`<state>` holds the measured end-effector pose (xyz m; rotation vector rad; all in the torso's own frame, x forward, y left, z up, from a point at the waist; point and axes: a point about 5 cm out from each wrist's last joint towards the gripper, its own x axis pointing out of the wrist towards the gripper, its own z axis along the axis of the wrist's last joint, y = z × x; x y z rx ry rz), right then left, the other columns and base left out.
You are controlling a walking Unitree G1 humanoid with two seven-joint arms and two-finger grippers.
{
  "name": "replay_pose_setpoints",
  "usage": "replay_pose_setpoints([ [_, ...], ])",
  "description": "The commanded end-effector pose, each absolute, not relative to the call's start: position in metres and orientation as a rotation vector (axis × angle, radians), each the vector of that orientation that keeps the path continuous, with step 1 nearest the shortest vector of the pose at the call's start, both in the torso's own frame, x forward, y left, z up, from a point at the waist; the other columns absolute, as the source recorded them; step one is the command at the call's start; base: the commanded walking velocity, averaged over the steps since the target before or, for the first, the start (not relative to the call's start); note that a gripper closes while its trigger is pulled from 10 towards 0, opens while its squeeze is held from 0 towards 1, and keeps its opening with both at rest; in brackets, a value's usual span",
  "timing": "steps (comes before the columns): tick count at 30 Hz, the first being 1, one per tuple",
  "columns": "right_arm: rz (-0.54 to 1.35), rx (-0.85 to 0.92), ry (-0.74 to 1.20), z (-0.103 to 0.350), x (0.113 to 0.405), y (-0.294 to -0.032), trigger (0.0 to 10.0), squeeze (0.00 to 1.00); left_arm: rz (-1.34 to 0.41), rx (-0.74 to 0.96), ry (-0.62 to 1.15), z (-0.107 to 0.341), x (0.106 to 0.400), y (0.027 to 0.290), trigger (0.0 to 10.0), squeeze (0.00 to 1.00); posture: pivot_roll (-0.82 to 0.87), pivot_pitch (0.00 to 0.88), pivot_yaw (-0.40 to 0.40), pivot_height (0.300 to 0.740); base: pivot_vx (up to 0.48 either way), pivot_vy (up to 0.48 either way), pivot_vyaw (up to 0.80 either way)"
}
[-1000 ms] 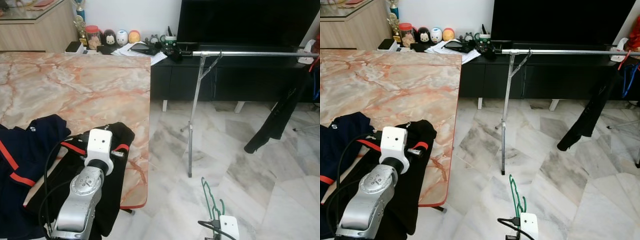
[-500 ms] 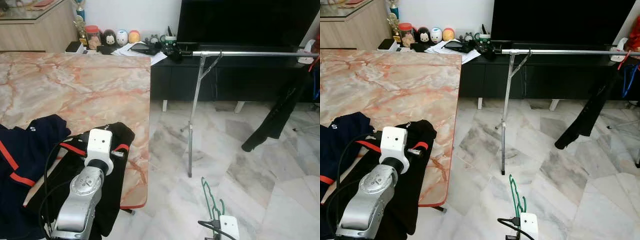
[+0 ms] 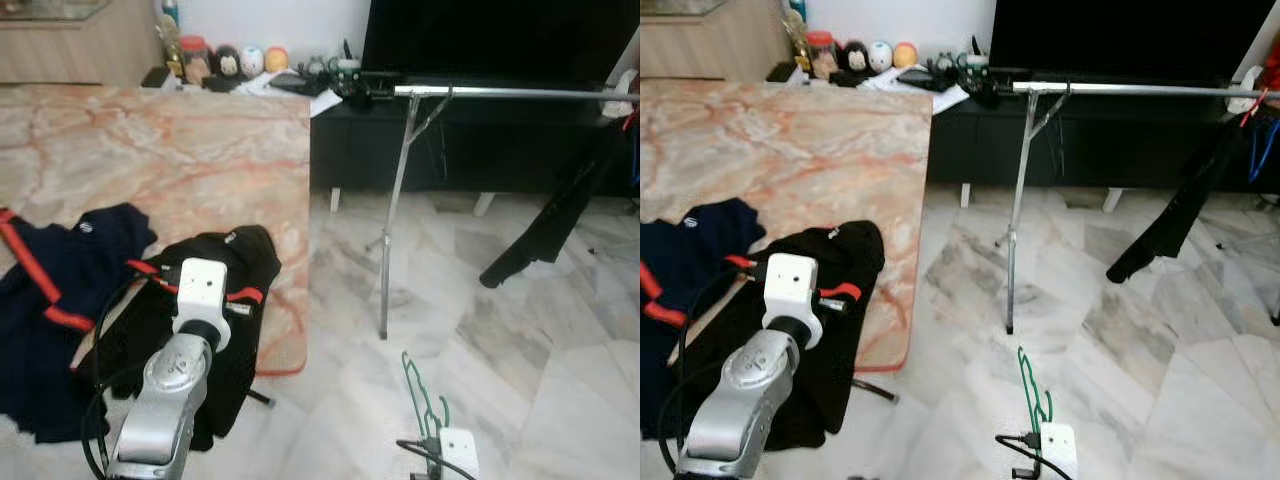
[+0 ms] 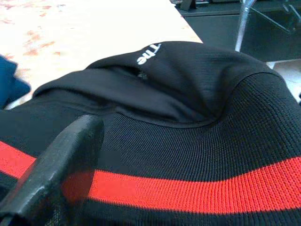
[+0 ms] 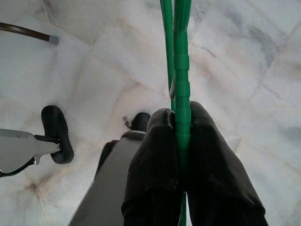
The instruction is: Hang hanger
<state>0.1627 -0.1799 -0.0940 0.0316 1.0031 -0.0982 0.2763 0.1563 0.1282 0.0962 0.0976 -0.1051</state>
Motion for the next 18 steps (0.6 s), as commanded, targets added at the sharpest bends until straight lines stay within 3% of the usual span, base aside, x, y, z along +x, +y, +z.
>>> replay_pose_setpoints([
  [1, -0.096, 0.034, 1.015, -0.0957, 0.159, -0.1797, 10.0, 0.0, -0.119, 0.086, 0.085, 0.1323, 0.276, 0.154, 10.0, 0.0, 0.04, 0.0, -0.038, 0.74, -0.341, 0.0, 0.0],
  [10, -0.099, 0.034, 1.015, -0.0958, 0.1588, -0.1793, 10.0, 0.0, -0.131, 0.074, 0.076, 0.1333, 0.2766, 0.1513, 10.0, 0.0, 0.04, 0.0, -0.037, 0.74, -0.336, 0.0, 0.0],
  [18, -0.109, 0.039, 1.015, -0.0959, 0.1586, -0.1793, 10.0, 0.0, -0.14, 0.099, 0.083, 0.1306, 0.2738, 0.151, 10.0, 0.0, 0.04, 0.0, -0.036, 0.74, 0.0, 0.0, 0.0],
])
